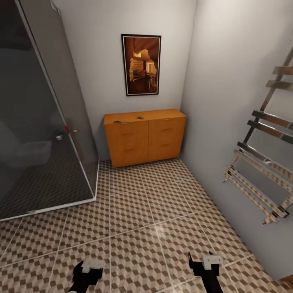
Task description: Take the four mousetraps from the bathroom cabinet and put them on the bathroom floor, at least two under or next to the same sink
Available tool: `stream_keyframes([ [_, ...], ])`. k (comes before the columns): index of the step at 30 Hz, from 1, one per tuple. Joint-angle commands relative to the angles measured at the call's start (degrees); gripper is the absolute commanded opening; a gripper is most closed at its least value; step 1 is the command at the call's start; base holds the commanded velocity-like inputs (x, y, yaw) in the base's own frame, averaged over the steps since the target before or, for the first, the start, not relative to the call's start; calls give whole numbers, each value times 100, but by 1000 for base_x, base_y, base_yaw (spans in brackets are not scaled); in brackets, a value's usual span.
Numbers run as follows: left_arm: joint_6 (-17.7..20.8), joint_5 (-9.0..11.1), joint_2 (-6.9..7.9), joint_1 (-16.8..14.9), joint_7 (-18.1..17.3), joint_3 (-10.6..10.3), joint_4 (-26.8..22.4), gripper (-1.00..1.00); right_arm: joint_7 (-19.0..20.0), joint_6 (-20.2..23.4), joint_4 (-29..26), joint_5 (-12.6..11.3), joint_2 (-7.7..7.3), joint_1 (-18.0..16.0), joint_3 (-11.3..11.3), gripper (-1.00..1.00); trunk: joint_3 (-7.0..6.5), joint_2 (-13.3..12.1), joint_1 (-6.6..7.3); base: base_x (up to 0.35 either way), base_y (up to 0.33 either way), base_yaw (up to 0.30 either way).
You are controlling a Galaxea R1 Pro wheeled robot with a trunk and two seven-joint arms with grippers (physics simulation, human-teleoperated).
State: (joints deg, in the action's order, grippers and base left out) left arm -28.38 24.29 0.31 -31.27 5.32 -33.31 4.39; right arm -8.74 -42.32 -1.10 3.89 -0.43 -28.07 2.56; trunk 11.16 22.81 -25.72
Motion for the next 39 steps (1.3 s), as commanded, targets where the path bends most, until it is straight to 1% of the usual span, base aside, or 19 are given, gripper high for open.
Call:
stream_keyframes([
  [1, -27, 23, -4, -6, 14, -48, 18, 100, -58, -6, 5, 42, 0, -5, 26, 100, 11, 11, -6, 321, -98, 10],
  [10, -27, 23, -4, -8, 13, -46, 18, 100, -50, -5, 5, 42, 0, -5, 26, 100, 11, 11, -6, 327, -62, 3],
  [39, -27, 23, -4, -8, 13, -53, 18, 100, -49, -5, 5, 42, 7, -5, 26, 100, 11, 11, -6, 336, -1, 3],
])
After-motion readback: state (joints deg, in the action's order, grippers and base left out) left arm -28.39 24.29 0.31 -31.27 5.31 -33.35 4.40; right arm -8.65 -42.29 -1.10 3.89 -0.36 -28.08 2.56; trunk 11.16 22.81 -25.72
